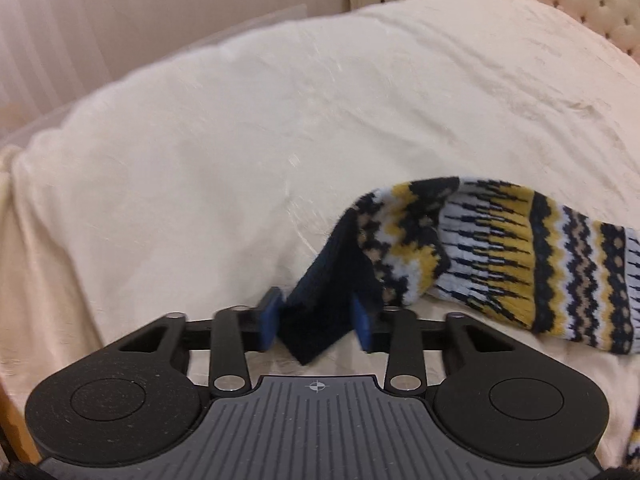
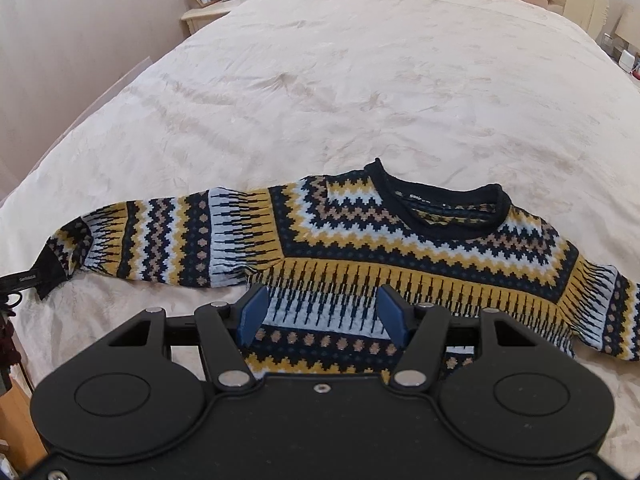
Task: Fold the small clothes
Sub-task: 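Grasp the navy cuff of a sweater sleeve with the left gripper, then fold the held sleeve across the sweater body with the left gripper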
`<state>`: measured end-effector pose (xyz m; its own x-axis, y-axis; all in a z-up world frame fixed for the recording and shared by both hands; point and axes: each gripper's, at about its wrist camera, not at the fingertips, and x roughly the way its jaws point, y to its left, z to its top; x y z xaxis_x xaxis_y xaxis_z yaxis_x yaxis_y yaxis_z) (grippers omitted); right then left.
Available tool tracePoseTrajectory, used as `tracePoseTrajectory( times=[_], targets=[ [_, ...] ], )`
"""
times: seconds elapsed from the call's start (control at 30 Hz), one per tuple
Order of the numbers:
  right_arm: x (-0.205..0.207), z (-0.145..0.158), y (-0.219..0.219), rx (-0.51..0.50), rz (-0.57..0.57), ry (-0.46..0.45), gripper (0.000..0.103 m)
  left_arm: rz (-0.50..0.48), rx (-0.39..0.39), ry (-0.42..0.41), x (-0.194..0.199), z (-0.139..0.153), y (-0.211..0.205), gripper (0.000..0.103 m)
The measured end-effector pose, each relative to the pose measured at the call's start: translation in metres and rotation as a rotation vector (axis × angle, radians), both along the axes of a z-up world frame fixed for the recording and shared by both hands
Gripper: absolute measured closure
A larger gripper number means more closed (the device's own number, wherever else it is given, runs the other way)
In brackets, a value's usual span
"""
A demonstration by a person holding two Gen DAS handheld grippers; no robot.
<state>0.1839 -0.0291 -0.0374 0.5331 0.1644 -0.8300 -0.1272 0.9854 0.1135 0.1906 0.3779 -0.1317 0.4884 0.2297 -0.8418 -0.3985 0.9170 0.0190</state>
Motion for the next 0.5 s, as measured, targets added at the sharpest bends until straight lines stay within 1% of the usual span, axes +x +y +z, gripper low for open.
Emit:
tracePoseTrajectory(
  times=[0.03, 0.07, 0.13, 0.2, 0.27, 0.37, 0.5],
  targets=[
    [-0.001, -0.001, 0.001, -0.001, -0.003, 0.003, 0.039, -0.009, -0.023, -0.009, 0.001, -0.001, 0.001, 0.085],
    [0.0, -0.001, 0.002, -0.001, -0.005, 0.007, 0.039, -0.016, -0.038, -0.02, 0.001, 0.0, 0.001, 0.088],
    [-0.001, -0.002, 0.003, -0.001, -0.011, 0.018, 0.039, -0.012, -0.063, -0.032, 0.002, 0.003, 0.0, 0.099],
    [-0.002, -0.004, 0.004, 0.0, -0.01, 0.03, 0.039, 0.004, -0.121, -0.061, 0.003, 0.012, 0.001, 0.099],
    [-0.003, -0.006, 0.002, 0.003, -0.009, 0.043, 0.039, 0.008, -0.185, -0.102, 0.003, 0.027, -0.001, 0.099],
    [-0.004, -0.009, -0.002, 0.023, -0.016, 0.055, 0.039, -0.036, -0.249, -0.144, 0.009, 0.052, -0.011, 0.099],
    [-0.007, -0.01, -0.012, 0.052, -0.021, 0.053, 0.039, -0.117, -0.349, -0.193, 0.025, 0.09, -0.037, 0.099]
  ],
)
